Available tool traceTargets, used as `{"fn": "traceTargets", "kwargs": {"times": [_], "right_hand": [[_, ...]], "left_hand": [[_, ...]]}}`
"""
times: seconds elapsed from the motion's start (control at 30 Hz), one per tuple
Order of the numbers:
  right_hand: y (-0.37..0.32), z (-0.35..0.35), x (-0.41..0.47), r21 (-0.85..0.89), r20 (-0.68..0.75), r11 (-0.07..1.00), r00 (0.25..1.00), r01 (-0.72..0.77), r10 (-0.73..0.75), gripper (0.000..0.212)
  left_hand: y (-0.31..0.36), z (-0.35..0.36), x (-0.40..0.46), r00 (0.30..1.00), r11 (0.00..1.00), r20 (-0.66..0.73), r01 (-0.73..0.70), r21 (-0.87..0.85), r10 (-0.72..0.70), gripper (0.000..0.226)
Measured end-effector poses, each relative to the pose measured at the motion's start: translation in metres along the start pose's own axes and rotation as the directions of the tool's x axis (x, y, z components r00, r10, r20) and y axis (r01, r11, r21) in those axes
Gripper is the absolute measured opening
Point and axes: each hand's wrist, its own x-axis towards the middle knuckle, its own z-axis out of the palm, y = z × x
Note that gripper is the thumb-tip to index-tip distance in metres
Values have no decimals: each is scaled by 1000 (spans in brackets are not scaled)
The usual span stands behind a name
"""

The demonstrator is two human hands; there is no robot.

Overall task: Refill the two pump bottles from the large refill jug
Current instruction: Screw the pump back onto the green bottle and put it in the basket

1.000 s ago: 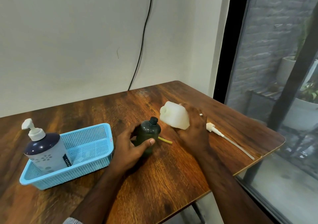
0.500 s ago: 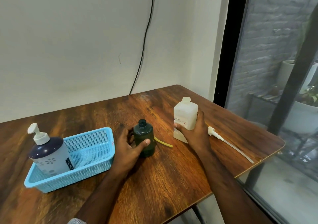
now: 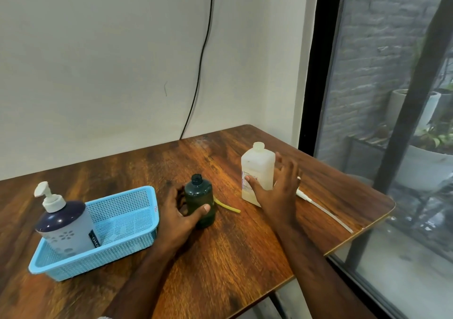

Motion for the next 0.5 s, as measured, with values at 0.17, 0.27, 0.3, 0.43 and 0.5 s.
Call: {"fn": "traceTargets", "kwargs": {"times": [0.17,0.27,0.3,0.43,0.5], "right_hand": [[-18,-4,-24,-52,91,903,903,426,-421,38],[-23,4,-30,-10,381,820,761,572,-526,21],[-25,7,-30,-14,498,828,722,560,-480,25],[-26,14,-26,-159,729,848,639,506,-245,37],[-26,16,-26,-212,738,837,644,504,-201,38]], "left_hand": [[0,1,0,1000,999,-5,1,42,0,70],[-1,0,1,1000,998,-18,-10,61,11,69],[-2,0,1,1000,997,-21,-19,68,20,68],[-5,0,1,1000,996,-15,-24,88,26,65],[-4,0,1,1000,996,-9,-27,81,28,64]]}}
